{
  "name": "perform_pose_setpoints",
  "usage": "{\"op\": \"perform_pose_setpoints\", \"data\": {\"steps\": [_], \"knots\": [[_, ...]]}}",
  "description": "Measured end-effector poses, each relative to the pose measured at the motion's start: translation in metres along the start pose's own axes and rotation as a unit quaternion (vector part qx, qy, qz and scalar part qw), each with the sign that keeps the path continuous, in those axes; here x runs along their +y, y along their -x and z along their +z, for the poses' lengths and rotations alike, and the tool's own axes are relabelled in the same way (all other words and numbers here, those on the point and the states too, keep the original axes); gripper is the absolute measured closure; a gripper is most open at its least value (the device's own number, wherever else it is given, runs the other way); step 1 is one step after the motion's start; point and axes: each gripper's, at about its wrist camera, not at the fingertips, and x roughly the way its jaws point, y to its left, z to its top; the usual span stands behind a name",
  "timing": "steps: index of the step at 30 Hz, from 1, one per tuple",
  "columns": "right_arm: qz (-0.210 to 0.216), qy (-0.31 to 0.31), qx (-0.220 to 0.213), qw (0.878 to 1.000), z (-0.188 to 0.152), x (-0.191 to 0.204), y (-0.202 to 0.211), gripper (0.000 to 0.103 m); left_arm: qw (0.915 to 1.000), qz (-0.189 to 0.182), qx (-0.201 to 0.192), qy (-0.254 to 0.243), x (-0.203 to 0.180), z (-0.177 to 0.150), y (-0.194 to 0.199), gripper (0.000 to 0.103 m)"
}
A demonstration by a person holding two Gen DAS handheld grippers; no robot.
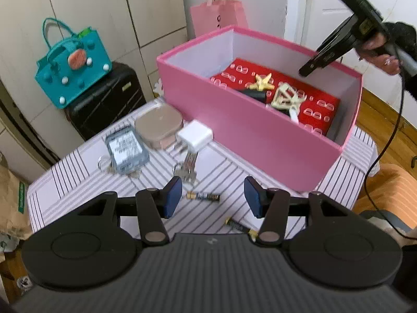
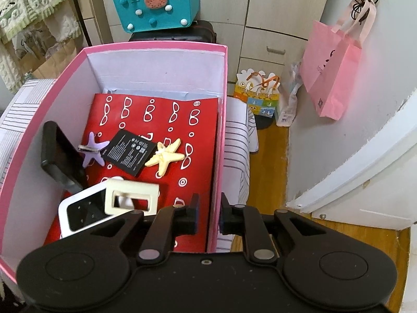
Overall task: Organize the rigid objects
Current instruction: 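Move the left tool to an AA battery and grasp it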
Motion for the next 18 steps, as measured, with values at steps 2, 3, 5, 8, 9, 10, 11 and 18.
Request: {"op": "perform_pose_setpoints", "data": {"steps": [2,3,5,8,9,10,11,18], "knots": [[0.003,-0.001,0.004,1.0,-0.002,0.001,0.004,0.078,1.0,-0.001,0.007,0.004,0.002,-0.006,-0.003,0.051],[0.004,-0.001,0.004,1.0,-0.004,0.003,0.006,0.075,0.9999,-0.002,0.009,0.004,0.002,-0.009,-0.005,0.051],[-0.002,0.006,0.002,1.0,-0.008,0.006,0.012,0.074,0.9999,-0.005,0.013,0.002,0.0,-0.014,-0.007,0.051],[-0.015,0.015,-0.008,1.0,-0.014,0.011,0.02,0.074,0.9998,-0.009,0.019,0.001,-0.003,-0.021,-0.012,0.051],[-0.026,0.015,-0.016,0.999,-0.016,0.012,0.022,0.082,0.9997,-0.009,0.021,0.002,-0.004,-0.023,-0.012,0.051],[-0.046,0.019,-0.024,0.998,-0.018,0.015,0.023,0.087,0.9997,-0.008,0.025,0.004,-0.005,-0.025,-0.014,0.051],[-0.052,0.022,-0.027,0.998,-0.019,0.016,0.024,0.092,0.9995,-0.008,0.029,0.005,-0.006,-0.027,-0.016,0.051],[-0.046,0.016,-0.032,0.998,-0.019,0.009,0.025,0.095,0.9993,-0.003,0.037,0.005,-0.009,-0.037,-0.02,0.051]]}}
